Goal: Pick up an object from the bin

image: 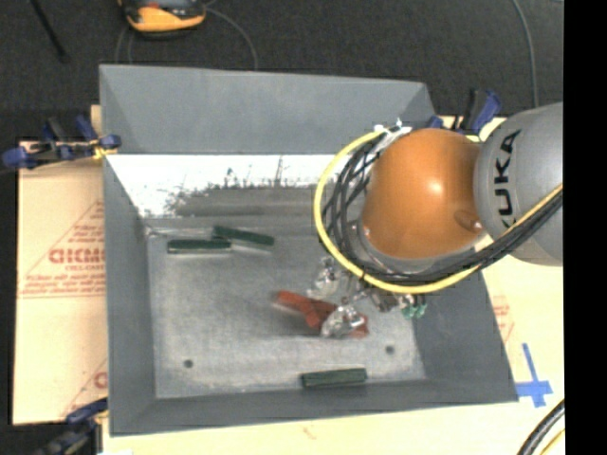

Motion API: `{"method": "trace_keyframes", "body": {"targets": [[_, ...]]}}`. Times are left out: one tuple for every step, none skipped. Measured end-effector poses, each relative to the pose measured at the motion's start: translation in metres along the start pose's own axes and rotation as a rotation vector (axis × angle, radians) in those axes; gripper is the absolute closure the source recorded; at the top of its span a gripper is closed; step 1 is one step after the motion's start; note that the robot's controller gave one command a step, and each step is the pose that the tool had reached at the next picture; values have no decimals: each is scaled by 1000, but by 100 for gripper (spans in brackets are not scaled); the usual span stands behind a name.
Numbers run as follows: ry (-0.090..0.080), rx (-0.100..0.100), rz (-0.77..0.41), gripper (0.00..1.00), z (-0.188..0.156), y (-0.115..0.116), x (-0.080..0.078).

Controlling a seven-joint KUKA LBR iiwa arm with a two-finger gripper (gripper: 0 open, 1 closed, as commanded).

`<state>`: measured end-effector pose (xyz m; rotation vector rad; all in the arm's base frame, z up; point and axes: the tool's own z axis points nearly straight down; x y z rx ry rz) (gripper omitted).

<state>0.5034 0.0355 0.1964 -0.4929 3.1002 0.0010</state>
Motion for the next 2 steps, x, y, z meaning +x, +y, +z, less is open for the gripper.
{"method": "trace_keyframes", "body": {"targets": [[0,0,1,100,0,0,0],[-6,4,-373,100,-114,-24,-16]]}}
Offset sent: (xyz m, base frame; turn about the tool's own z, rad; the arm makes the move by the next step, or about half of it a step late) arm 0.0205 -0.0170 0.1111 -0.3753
